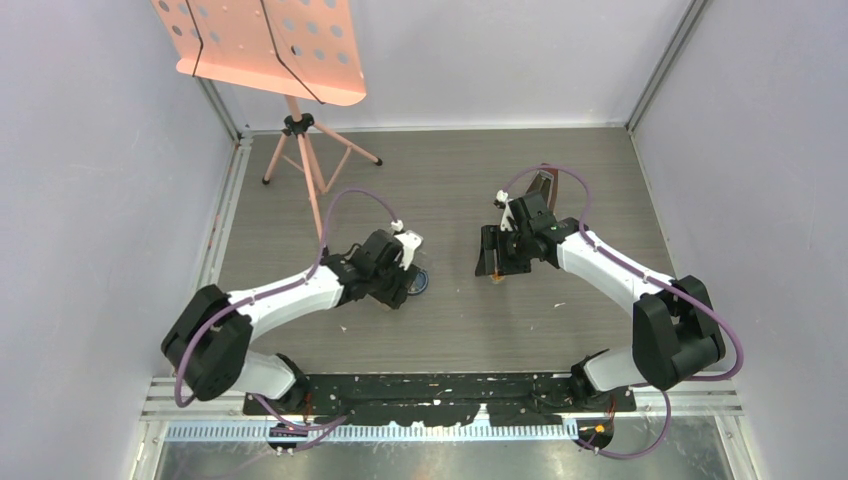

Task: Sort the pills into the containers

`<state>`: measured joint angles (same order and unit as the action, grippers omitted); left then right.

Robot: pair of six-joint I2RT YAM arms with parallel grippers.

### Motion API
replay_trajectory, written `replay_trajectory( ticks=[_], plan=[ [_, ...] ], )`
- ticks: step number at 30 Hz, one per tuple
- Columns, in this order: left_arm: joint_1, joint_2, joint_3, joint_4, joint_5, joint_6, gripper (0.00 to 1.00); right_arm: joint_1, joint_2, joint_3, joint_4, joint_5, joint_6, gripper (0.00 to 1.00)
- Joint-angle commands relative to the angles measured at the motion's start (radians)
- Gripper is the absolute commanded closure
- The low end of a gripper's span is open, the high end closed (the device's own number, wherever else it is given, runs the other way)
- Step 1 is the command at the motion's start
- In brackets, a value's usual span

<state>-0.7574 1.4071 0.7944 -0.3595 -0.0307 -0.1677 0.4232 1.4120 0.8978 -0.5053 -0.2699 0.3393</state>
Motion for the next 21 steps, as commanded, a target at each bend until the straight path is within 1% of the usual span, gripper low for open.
replay_trajectory(
  ticks=[1,5,9,12,14,17,21],
  plan=[
    [-0.005,-0.118,-0.072,0.173,-0.025,0.026,1.0,-0.004,-0.039,0.031,-0.016,0.022,0.0,0.35],
    [-0.005,-0.218,-0.116,0.236,-0.021,0.086,1.0,-0.004,-0.068,0.039,-0.022,0.026,-0.024,0.33],
    [-0.005,-0.328,-0.163,0.333,-0.022,0.156,1.0,-0.004,-0.08,0.07,-0.04,0.072,-0.051,0.25],
    [-0.005,-0.422,-0.227,0.484,-0.024,0.193,1.0,-0.004,-0.078,0.105,-0.075,0.115,-0.085,0.16],
    [-0.005,-0.466,-0.26,0.588,-0.043,0.2,1.0,-0.004,-0.086,0.114,-0.079,0.137,-0.109,0.12],
    [-0.005,-0.494,-0.281,0.725,-0.051,0.206,1.0,-0.004,-0.077,0.133,-0.105,0.182,-0.127,0.1],
    [-0.005,-0.503,-0.261,0.837,-0.02,0.208,0.99,-0.004,-0.047,0.178,-0.15,0.201,-0.123,0.1]
  ],
)
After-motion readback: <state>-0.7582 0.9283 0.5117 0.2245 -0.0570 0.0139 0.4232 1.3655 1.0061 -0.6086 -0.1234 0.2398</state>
